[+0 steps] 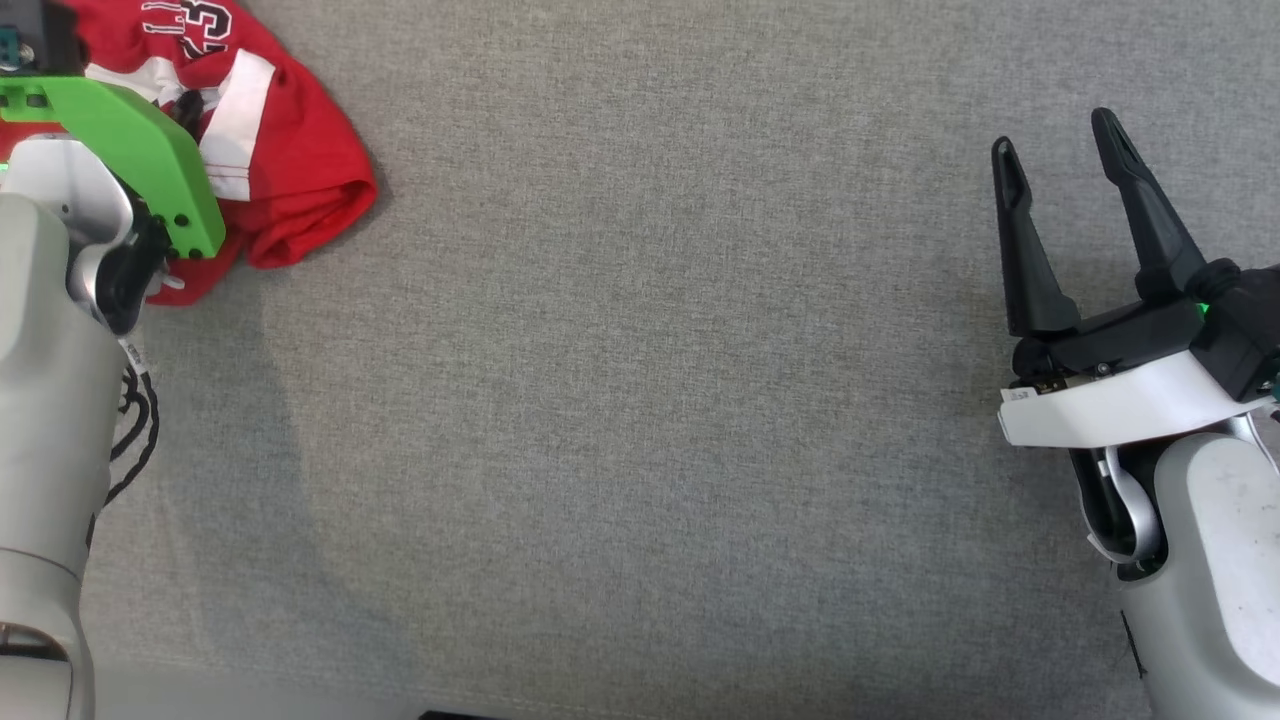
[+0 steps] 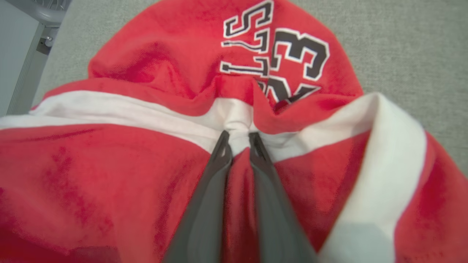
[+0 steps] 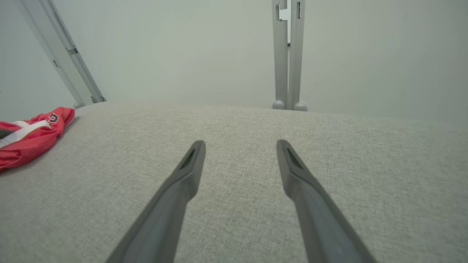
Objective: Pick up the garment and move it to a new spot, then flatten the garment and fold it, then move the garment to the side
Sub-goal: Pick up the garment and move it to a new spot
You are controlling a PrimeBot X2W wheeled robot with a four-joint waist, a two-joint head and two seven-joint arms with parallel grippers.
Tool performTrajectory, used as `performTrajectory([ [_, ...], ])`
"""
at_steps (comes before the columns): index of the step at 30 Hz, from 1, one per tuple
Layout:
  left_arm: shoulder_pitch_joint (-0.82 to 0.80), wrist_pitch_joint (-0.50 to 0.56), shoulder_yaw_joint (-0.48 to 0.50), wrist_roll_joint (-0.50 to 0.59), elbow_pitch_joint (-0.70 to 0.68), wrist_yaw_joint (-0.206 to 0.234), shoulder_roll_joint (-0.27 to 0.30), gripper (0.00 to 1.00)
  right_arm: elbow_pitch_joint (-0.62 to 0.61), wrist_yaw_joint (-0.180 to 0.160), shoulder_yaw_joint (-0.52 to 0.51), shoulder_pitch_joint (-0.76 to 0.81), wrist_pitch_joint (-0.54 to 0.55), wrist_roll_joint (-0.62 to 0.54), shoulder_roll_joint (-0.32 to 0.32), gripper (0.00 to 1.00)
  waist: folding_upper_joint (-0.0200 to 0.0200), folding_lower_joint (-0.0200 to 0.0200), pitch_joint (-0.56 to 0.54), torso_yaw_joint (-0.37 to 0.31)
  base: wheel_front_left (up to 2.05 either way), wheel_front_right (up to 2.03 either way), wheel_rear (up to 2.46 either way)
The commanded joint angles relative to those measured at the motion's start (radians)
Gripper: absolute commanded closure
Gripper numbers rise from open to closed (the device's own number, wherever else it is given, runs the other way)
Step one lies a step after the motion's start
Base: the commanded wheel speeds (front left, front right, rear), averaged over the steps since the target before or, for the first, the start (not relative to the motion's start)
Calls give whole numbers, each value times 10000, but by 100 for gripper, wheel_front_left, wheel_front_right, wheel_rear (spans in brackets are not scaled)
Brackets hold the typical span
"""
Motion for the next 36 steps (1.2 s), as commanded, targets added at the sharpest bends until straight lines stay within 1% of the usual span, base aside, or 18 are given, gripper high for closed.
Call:
performTrajectory([
  [1,396,-333,-76,-14,137,38,146,100,98,0,22,-80,-99,11,26,0,0,-1,-317,-3,0,0,0],
  [3,302,-1167,-43,-31,22,38,250,100,244,0,51,-41,-199,55,95,0,0,-1,-604,-21,0,0,0],
  [8,419,-3218,-123,275,-178,81,262,100,632,0,20,168,-404,174,298,0,0,-1,-1450,-55,0,0,0],
  [12,610,-4362,-185,426,-325,164,65,100,945,0,-24,405,-553,253,479,0,0,-1,-2196,-54,0,0,0],
  [14,732,-4672,-210,470,-453,284,-49,100,1073,0,-60,534,-612,294,565,0,0,-1,-2552,-51,0,0,0],
  [16,886,-4832,-395,645,-628,416,-136,100,1200,0,-88,658,-661,320,660,0,0,-1,-2894,-72,0,0,0],
  [21,1278,-4982,-647,814,-1379,732,-638,100,1382,0,-146,916,-740,389,829,0,0,-1,-3557,-142,0,0,0],
  [25,1752,-4992,-829,746,-2244,1006,-1240,100,1473,0,-124,1024,-804,433,945,0,0,-1,-3939,-311,0,0,0],
  [29,2290,-4783,-1179,793,-3169,1370,-1931,100,1528,0,-105,1124,-824,475,1054,0,0,-1,-4180,-603,0,0,0],
  [32,2795,-4568,-1547,881,-3814,1766,-2429,100,1545,0,-128,1136,-860,507,1133,0,0,-1,-4272,-920,0,0,0],
  [36,3480,-4348,-2011,698,-4327,2233,-2857,100,1601,0,-115,1193,-879,496,1192,0,0,-1,-4373,-1408,0,0,0],
])
